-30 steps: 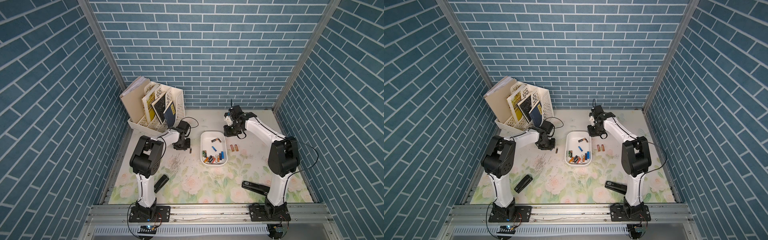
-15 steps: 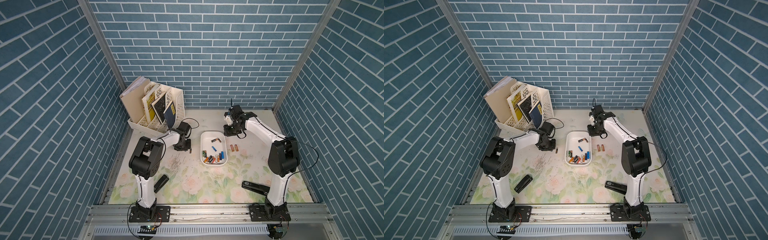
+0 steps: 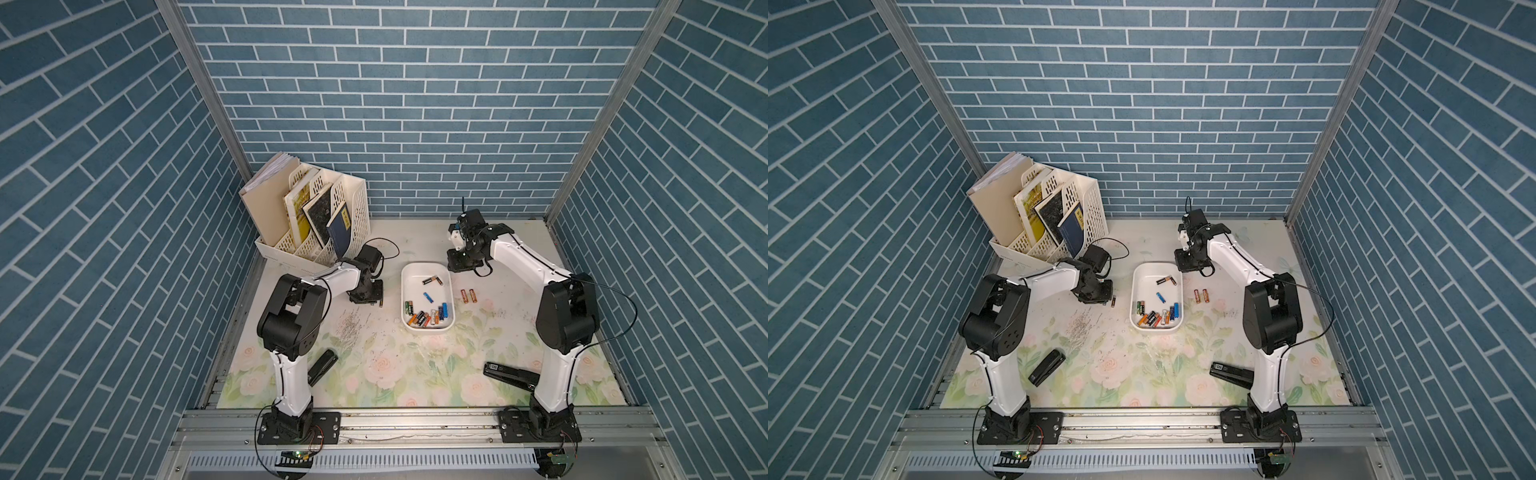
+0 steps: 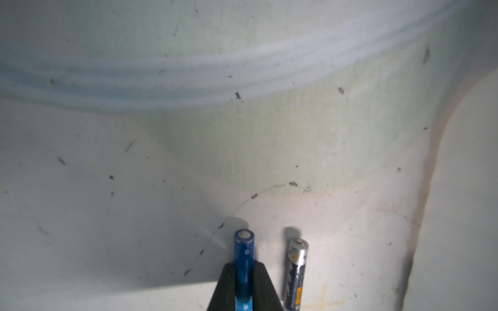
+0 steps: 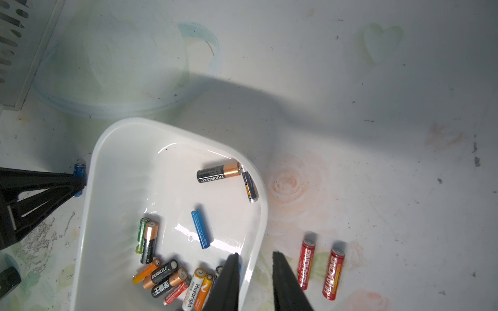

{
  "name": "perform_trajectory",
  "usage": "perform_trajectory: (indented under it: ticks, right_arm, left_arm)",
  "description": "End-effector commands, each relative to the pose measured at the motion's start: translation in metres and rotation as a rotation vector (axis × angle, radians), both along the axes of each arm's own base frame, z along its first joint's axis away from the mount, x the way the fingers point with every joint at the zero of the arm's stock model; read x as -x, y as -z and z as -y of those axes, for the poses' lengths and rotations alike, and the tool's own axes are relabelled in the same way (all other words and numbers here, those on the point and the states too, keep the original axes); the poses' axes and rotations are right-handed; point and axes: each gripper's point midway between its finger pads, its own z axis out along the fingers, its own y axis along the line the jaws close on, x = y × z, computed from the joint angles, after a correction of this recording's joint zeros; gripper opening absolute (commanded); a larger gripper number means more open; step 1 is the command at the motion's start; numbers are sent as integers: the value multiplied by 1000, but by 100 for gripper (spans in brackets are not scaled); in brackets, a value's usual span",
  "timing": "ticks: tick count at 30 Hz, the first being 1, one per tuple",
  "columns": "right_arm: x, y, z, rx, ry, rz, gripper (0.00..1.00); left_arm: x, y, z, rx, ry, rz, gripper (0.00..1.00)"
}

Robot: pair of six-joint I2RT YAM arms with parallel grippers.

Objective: Take the batteries out of the storage box
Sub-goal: Place the battery at the center of the board.

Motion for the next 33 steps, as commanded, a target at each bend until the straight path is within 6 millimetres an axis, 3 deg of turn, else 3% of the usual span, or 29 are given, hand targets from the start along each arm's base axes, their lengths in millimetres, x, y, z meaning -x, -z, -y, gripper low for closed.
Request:
perform_trajectory:
  ticks: [1, 12, 22, 27, 33]
  right_arm:
    - [1, 1, -1, 6, 15, -16, 26]
    - [1, 1, -1, 2, 13, -17, 26]
    - [2, 2, -5, -9, 7, -21, 26]
    - [9, -1, -22, -16, -36, -11, 27]
    - [26, 10, -50, 8, -113, -28, 27]
  left_arm:
    - [26, 10, -7, -31, 6, -88, 16]
    - [18, 3, -5, -32, 9, -76, 24]
    - [8, -8, -3, -42, 16, -59, 25]
    - [3, -16, 0, -28, 16, -44, 25]
    - [2, -34, 1, -16, 19, -20, 25]
